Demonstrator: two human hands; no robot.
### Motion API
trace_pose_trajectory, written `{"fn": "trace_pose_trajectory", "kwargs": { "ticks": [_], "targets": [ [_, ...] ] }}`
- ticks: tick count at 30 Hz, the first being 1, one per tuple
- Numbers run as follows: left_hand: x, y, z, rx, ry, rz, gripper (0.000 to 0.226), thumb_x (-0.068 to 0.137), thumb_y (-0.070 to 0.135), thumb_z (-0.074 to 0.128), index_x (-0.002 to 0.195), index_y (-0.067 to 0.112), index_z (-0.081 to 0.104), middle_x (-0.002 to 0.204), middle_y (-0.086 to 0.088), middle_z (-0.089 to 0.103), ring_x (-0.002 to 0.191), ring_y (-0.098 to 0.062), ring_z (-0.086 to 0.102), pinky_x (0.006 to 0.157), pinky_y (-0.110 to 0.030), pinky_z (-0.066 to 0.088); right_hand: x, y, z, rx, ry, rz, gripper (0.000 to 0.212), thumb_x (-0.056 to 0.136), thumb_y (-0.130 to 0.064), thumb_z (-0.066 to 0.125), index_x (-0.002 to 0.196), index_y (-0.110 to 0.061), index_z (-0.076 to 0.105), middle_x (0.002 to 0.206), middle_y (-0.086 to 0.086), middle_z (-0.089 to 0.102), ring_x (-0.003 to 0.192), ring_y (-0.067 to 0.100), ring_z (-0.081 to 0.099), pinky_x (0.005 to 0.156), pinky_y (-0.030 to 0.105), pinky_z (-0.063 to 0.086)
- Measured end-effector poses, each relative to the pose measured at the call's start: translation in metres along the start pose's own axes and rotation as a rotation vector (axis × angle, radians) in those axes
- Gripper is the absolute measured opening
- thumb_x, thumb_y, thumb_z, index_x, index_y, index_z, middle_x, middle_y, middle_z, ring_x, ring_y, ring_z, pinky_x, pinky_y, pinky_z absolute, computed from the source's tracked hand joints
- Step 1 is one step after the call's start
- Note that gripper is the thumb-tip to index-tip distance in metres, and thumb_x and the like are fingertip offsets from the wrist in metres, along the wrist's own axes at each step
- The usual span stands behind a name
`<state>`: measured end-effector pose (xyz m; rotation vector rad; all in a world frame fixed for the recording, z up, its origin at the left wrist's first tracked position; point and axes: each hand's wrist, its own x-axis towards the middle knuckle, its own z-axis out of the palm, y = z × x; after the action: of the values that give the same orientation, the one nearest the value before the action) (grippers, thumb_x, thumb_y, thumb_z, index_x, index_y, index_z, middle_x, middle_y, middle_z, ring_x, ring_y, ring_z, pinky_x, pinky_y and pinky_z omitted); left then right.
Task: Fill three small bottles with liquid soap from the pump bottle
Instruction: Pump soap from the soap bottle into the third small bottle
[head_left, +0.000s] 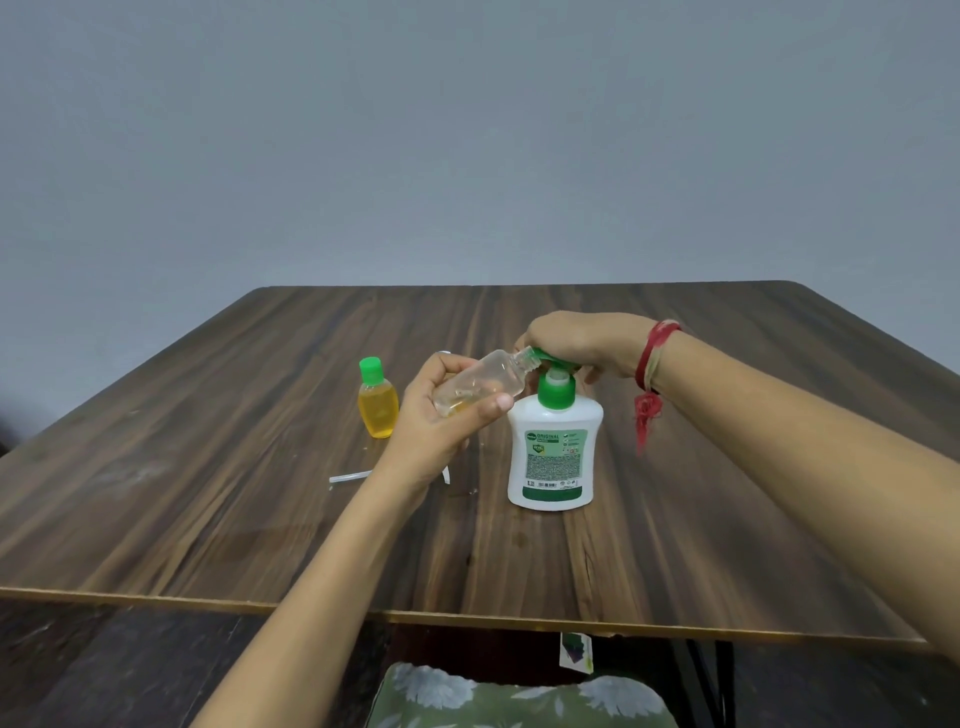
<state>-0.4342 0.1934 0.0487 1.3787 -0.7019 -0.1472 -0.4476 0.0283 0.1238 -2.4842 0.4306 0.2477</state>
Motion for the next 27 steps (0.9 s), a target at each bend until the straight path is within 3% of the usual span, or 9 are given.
{"fn": "trace_pose_trajectory", "kwargs": {
  "ticks": [3, 7, 9, 14, 19, 23, 27],
  "targets": [
    [0.0011, -0.0004, -0.0015, 0.009, 0.001, -0.003, 0.027, 0.079, -0.003, 0.070, 0.092, 0.012, 0.051, 0.060, 0.018, 0.063, 0.047, 0.005, 0.051, 0.046, -0.007, 0.036, 0.0023, 0.0029, 0.0043, 0.007, -0.014, 0.001, 0.035, 0.086, -0.020, 0.036, 0.104, -0.011, 0.065, 0.100, 0.011, 0.064, 0.080, 0.025, 0.053, 0.084, 0.043, 0.045],
    [-0.0029, -0.0011, -0.0009, 0.004, -0.010, -0.013, 0.033, 0.073, 0.007, 0.079, 0.092, 0.014, 0.053, 0.060, 0.018, 0.061, 0.045, 0.003, 0.046, 0.043, -0.010, 0.035, -0.0003, 0.0049, 0.0055, -0.008, -0.021, -0.002, 0.036, 0.086, -0.020, 0.036, 0.103, -0.012, 0.067, 0.099, 0.010, 0.065, 0.083, 0.025, 0.054, 0.086, 0.044, 0.045],
    [-0.0025, 0.0005, 0.0003, -0.004, -0.006, -0.011, 0.035, 0.070, 0.011, 0.080, 0.092, 0.014, 0.053, 0.060, 0.018, 0.061, 0.044, 0.003, 0.045, 0.042, -0.010, 0.034, -0.0004, 0.0029, 0.0014, -0.008, -0.019, -0.012, 0.034, 0.085, -0.021, 0.037, 0.103, -0.014, 0.065, 0.100, 0.008, 0.066, 0.083, 0.024, 0.054, 0.079, 0.040, 0.044],
    [-0.0014, 0.0010, 0.0002, 0.006, 0.004, -0.026, 0.027, 0.079, -0.003, 0.070, 0.093, 0.011, 0.052, 0.072, 0.005, 0.060, 0.045, 0.004, 0.049, 0.045, -0.008, 0.035, 0.0032, 0.0076, 0.0060, 0.035, -0.035, 0.003, 0.030, 0.084, -0.021, 0.039, 0.096, -0.011, 0.064, 0.091, 0.010, 0.062, 0.073, 0.024, 0.053, 0.071, 0.035, 0.046],
    [0.0024, 0.0043, -0.0017, 0.006, -0.009, -0.044, 0.027, 0.078, -0.002, 0.069, 0.089, 0.015, 0.051, 0.061, 0.012, 0.061, 0.042, 0.003, 0.045, 0.042, -0.009, 0.034, -0.0004, 0.0015, 0.0009, -0.003, -0.028, 0.006, 0.034, 0.087, -0.022, 0.035, 0.107, -0.015, 0.061, 0.105, 0.010, 0.064, 0.083, 0.023, 0.053, 0.078, 0.040, 0.042],
    [0.0018, 0.0043, -0.0031, 0.022, -0.006, -0.028, 0.028, 0.078, -0.005, 0.069, 0.089, 0.013, 0.051, 0.073, 0.001, 0.059, 0.042, 0.004, 0.049, 0.043, -0.006, 0.035, -0.0012, 0.0022, 0.0044, -0.011, -0.028, 0.022, 0.037, 0.087, -0.023, 0.035, 0.113, -0.015, 0.060, 0.107, 0.011, 0.063, 0.084, 0.023, 0.053, 0.081, 0.042, 0.043],
    [0.0005, 0.0026, -0.0006, 0.005, -0.007, -0.045, 0.026, 0.079, -0.003, 0.068, 0.090, 0.013, 0.052, 0.060, 0.014, 0.062, 0.042, 0.003, 0.047, 0.042, -0.009, 0.035, -0.0046, 0.0008, 0.0026, -0.013, -0.022, 0.030, 0.037, 0.087, -0.023, 0.035, 0.114, -0.015, 0.059, 0.115, 0.013, 0.062, 0.089, 0.026, 0.052, 0.082, 0.043, 0.042]
  ]
}}
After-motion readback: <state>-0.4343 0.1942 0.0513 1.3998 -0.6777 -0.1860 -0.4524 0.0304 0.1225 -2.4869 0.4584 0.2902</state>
